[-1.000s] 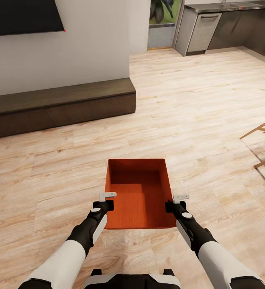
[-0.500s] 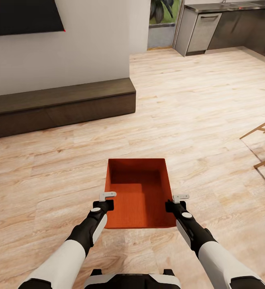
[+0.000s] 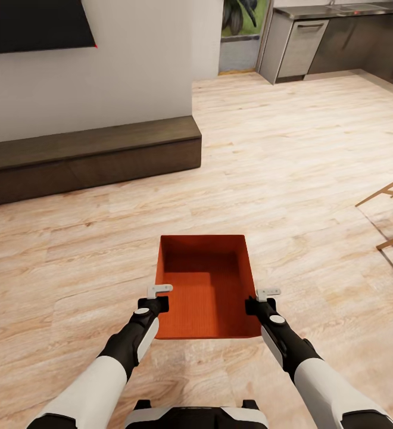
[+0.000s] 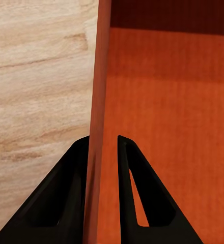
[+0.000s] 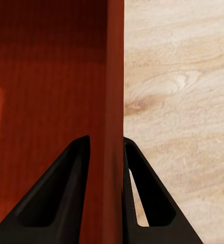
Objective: Move the two storage containers from the living room to the garage. In the garage, place one container on the floor and stack the other container on top of it (either order is fine).
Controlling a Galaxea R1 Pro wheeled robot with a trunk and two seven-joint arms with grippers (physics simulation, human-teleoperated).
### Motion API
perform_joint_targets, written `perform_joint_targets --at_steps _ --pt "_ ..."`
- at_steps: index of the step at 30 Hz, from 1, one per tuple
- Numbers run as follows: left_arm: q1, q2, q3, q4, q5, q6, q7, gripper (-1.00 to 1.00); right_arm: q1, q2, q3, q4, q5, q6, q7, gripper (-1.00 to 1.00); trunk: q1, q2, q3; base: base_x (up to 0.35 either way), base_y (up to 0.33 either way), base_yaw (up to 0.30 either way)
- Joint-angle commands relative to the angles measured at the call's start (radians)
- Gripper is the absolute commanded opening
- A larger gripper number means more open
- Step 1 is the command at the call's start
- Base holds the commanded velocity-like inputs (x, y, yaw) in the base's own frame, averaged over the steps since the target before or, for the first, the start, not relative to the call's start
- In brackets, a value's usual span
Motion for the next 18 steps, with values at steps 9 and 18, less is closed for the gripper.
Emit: perform_joint_targets --at_steps 9,18 --pt "0.000 0.000 -0.006 0.000 0.020 0.005 0.011 -1.00 -0.001 0.005 0.000 -0.004 0.003 0.001 -0.005 -1.00 0.001 -0.002 0.012 0.000 0.000 0.000" --pt "0.000 0.000 -0.006 0.000 0.020 0.005 0.011 -1.00 -0.001 0.006 0.000 -0.004 0.003 0.001 -0.005 -1.00 0.001 -0.002 0.026 0.000 0.000 0.000"
